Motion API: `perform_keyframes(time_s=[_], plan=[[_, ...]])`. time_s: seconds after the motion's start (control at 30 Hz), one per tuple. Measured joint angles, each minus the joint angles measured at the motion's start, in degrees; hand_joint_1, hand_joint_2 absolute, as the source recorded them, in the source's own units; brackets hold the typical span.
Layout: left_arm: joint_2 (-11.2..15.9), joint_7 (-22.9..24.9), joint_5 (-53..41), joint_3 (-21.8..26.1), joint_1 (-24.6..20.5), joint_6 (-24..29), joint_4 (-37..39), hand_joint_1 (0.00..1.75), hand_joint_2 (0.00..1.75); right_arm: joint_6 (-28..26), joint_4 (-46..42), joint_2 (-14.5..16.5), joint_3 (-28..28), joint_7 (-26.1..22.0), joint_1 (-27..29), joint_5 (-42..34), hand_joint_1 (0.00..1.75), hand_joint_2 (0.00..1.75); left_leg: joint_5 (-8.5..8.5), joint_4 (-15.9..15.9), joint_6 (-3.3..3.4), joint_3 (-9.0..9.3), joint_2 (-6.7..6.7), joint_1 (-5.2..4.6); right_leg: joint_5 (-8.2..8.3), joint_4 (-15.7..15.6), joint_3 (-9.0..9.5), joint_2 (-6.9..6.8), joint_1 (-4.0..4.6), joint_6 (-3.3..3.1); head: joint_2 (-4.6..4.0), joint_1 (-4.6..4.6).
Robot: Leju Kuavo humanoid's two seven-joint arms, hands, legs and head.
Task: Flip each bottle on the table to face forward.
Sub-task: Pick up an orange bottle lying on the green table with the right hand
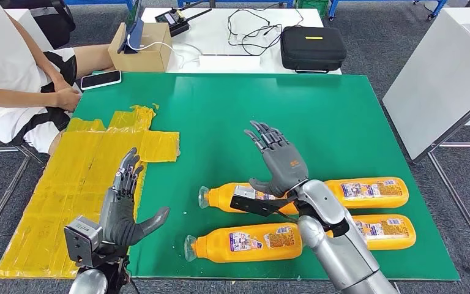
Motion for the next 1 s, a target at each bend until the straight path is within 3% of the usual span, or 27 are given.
perform_keyframes(time_s=[0.3,0.5,1.0], plan=[[0.0,-0.1,1.1,0.0,-0.9,0.0,0.9,0.0,1.75,6.3,6.8,-0.3,4.8,-4.4,-3.8,-7.2,0.0,1.75,0.0,0.0,0.0,0.0,0.0,0.0,0.0,0.0,-0.01,0.0,0.0,0.0,0.0,0.01],[0.0,-0.3,1.3,0.1,-1.4,0.1,1.9,0.0,1.75,7.7,8.3,-0.5,7.9,-6.6,-4.9,-11.8,0.0,1.75,0.0,0.0,0.0,0.0,0.0,0.0,0.0,0.0,-0.01,0.0,0.0,0.0,0.0,-0.01],[0.0,-0.3,1.3,1.6,-1.0,0.4,2.1,0.0,1.75,7.7,6.1,-2.5,12.1,-4.9,-4.9,-11.8,0.0,1.75,0.0,0.0,0.0,0.0,0.0,0.0,0.0,0.0,-0.02,0.0,0.0,0.0,0.0,0.01]])
